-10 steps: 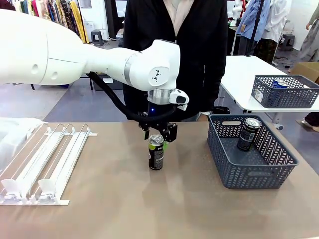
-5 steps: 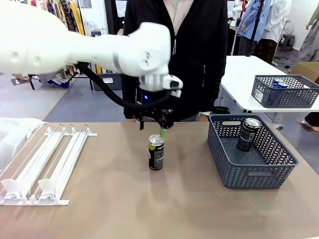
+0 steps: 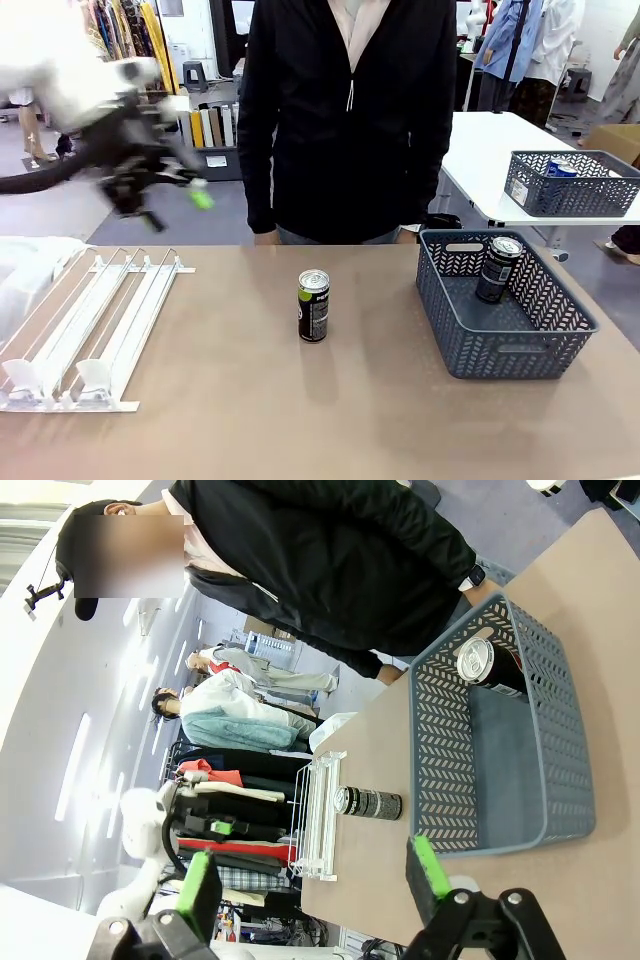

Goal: Retrieve and store the cans from the dispenser.
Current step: Pick up one can from the Automatic Can Dispenser and place it in the middle of the table.

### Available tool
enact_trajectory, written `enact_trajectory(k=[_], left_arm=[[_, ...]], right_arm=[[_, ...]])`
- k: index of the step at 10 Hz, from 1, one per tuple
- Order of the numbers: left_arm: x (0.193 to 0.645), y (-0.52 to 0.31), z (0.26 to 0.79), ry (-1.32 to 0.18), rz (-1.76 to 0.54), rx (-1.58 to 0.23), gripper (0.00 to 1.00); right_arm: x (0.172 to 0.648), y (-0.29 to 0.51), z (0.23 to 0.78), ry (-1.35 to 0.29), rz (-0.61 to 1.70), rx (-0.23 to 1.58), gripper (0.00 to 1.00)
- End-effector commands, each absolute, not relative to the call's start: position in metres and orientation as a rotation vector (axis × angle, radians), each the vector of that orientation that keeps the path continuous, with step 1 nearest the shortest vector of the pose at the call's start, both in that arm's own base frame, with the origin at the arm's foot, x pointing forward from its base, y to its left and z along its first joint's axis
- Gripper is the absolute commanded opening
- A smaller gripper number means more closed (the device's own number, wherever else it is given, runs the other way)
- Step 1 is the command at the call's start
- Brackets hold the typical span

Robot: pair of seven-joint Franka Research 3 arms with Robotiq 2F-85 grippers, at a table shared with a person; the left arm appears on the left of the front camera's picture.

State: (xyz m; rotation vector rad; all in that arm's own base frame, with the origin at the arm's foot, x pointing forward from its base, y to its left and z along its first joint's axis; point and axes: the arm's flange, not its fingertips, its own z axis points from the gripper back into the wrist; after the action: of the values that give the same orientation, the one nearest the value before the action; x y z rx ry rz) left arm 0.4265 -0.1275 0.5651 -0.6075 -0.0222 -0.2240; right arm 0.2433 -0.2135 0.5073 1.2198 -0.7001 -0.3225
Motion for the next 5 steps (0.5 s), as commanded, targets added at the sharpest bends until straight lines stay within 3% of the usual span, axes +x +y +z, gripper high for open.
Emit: enact_trajectory(k=[1, 3, 5], left_arm=[[0.381, -0.021, 0.521, -0.155, 0.000, -0.844, 1.00], [0.349, 0.054, 0.473, -0.198, 0.211, -1.058, 1.00], [0.347, 0.074, 0.438, -0.149, 0.296, -1.127, 1.00]], right_arm=[[0.245, -0.212, 0.508, -0.732, -0.305, 1.236, 1.00], [0.245, -0.212, 0.508, -0.732, -0.305, 1.236, 1.00], [0.245, -0.212, 0.508, -0.732, -0.305, 1.236, 1.00]])
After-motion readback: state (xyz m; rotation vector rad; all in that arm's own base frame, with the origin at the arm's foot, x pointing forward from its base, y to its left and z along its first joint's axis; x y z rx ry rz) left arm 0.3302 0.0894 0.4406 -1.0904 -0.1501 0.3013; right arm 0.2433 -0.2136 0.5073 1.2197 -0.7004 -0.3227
